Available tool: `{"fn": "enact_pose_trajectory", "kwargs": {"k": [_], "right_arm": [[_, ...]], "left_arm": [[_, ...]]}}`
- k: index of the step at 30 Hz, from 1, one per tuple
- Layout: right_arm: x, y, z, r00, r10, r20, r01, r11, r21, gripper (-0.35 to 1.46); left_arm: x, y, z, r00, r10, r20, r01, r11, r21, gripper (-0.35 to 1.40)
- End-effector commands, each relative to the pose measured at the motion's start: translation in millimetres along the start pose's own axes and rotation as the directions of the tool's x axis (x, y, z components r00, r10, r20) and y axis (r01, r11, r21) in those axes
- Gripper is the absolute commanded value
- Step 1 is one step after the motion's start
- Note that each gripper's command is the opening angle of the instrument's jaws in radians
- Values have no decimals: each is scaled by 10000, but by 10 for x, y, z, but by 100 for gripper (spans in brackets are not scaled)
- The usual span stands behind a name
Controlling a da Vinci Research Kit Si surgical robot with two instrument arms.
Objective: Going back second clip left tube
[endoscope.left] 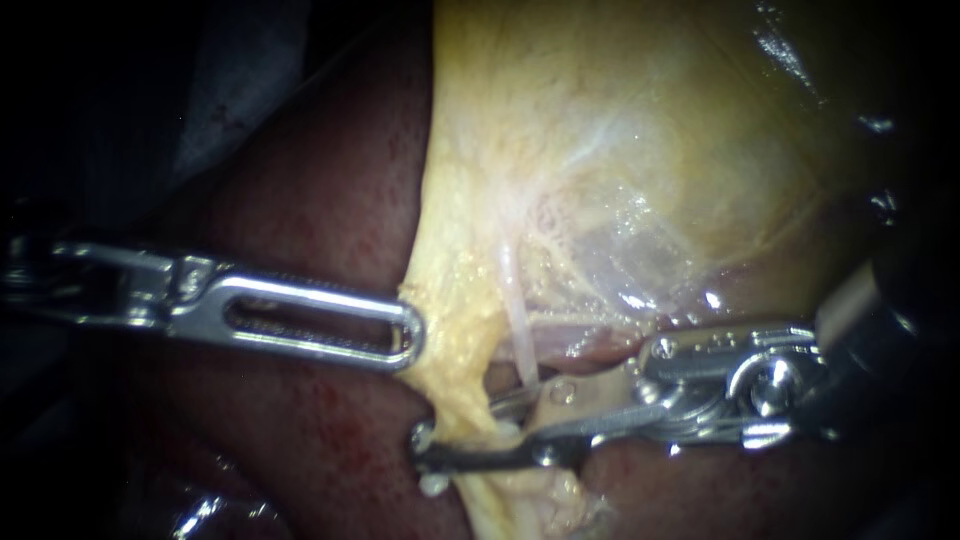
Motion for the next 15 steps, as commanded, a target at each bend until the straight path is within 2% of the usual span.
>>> {"fn": "enact_pose_trajectory", "kwargs": {"k": [1, 10, 12, 15], "right_arm": [[0, 0, 0, 10000, 7, 3, -7, 10000, -1, -35], [1, 0, 0, 10000, 10, 2, -10, 10000, 0, -31], [1, 0, 0, 10000, 1, -87, -2, 9999, -115, -3], [1, 0, 0, 9998, -1, -184, -3, 9997, -236, 14]], "left_arm": [[0, 0, 0, 10000, -1, -2, 1, 10000, -2, -35], [0, 0, 0, 10000, -1, -1, 1, 10000, -3, -35], [0, 0, 0, 10000, -1, -1, 1, 10000, -2, -35], [0, 0, 0, 10000, -1, -1, 1, 10000, -3, -35]]}}
